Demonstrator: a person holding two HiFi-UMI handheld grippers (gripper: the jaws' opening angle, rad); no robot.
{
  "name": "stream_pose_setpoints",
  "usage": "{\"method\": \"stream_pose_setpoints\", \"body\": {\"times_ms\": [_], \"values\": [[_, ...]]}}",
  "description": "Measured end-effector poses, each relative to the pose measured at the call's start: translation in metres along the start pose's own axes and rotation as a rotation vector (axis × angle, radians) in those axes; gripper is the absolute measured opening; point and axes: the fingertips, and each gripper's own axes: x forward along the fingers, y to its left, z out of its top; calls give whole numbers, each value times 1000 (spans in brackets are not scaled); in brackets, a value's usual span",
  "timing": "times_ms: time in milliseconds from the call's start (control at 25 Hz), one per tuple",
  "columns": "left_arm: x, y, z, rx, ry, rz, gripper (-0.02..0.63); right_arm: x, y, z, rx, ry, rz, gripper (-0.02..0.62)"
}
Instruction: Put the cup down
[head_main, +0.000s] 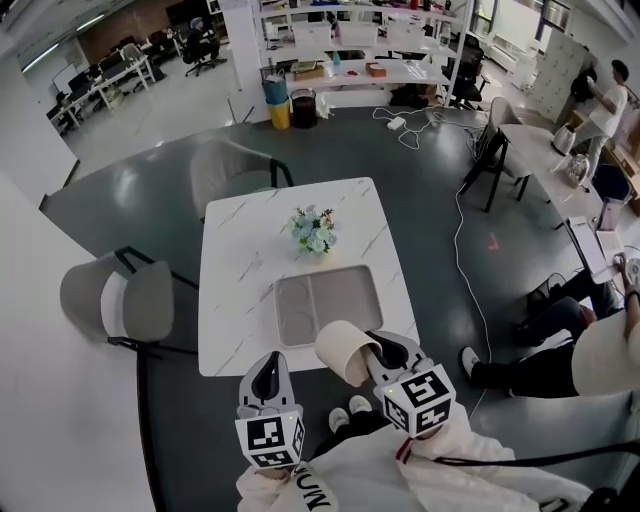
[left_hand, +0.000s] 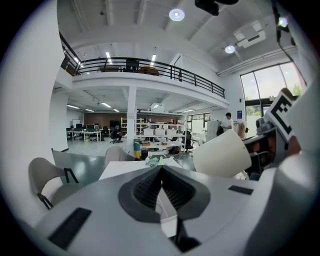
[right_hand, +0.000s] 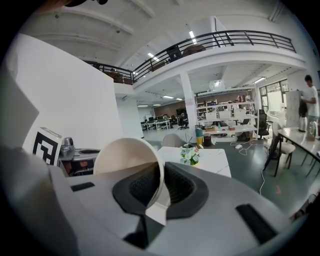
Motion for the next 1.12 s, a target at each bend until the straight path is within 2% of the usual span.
{"method": "stream_pose_setpoints", "body": {"times_ms": [560, 1120], "values": [[31, -2, 0, -14, 43, 79, 11, 33, -33, 5, 0, 29, 72, 34], [62, 32, -14, -38, 78, 124, 11, 90, -42, 5, -58, 103, 90, 34]]}}
